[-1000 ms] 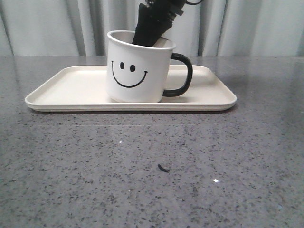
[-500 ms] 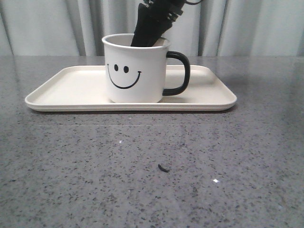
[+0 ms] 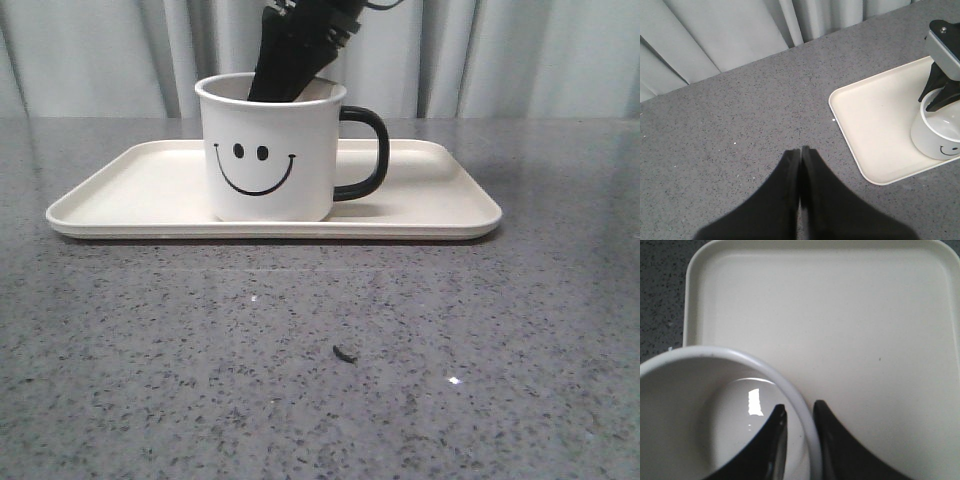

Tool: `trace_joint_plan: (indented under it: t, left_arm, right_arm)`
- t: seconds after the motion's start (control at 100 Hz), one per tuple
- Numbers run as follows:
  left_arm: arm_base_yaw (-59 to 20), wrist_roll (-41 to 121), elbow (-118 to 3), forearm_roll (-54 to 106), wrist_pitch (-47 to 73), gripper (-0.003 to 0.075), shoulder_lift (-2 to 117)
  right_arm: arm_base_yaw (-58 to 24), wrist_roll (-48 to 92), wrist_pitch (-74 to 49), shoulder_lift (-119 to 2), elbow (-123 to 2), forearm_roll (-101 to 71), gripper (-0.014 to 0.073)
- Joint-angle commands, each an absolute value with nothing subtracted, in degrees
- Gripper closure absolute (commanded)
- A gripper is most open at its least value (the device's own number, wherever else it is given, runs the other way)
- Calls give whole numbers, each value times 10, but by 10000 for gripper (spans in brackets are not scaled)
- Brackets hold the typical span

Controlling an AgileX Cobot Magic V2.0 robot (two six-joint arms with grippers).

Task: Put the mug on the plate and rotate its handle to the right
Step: 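Set the mug on the tray and open the right gripper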

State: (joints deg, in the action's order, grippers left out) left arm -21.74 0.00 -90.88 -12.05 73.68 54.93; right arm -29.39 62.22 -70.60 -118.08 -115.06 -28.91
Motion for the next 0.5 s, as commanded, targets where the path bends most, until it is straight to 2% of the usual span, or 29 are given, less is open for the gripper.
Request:
trace_joint_plan:
  t: [0.0, 0.32, 0.49]
  left_arm:
    - [-219, -4, -919, -122, 724, 739, 545]
    - [-219, -4, -919, -122, 724, 739, 545]
    - [-219, -4, -919, -122, 724, 739, 545]
  right_arm:
    - [-294, 625, -766, -1147, -1168, -309, 440]
    - [-293, 625, -766, -1144, -1169, -309, 439]
    - [-293, 625, -766, -1135, -1169, -309, 400]
